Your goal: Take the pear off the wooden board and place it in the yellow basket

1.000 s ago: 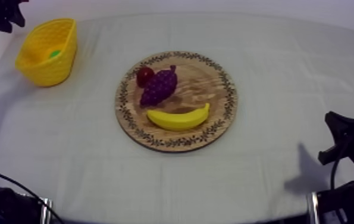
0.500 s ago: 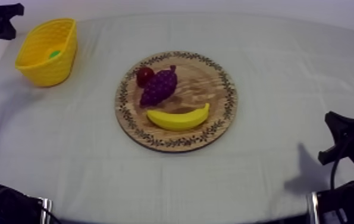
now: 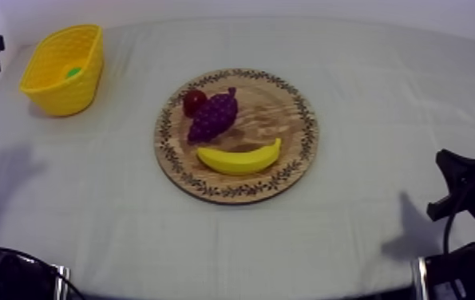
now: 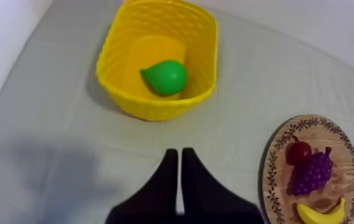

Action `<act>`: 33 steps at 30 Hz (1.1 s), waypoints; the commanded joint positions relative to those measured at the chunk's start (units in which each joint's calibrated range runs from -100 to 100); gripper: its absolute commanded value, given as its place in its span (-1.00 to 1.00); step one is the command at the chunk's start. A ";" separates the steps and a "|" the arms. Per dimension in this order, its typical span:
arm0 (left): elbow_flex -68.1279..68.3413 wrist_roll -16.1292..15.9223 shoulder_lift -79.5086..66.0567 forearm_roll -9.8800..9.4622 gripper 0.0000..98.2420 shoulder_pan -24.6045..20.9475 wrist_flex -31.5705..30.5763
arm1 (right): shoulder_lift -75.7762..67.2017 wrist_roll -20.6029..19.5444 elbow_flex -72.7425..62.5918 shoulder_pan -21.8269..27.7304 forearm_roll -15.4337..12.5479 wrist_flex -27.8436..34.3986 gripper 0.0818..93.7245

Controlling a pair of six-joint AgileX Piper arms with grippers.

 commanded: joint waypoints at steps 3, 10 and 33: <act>10.78 0.35 -13.99 -0.10 -1.00 0.35 -5.76 | -0.04 -0.03 -0.05 -0.01 -0.01 0.02 -0.99; 24.05 1.36 -30.36 0.24 -1.00 0.28 -11.66 | -0.04 -0.03 -0.05 -0.01 -0.01 0.02 -0.99; 54.04 0.13 -57.67 0.99 -1.00 -1.23 -20.95 | -0.04 -0.06 -0.05 -0.01 -0.01 0.02 -0.99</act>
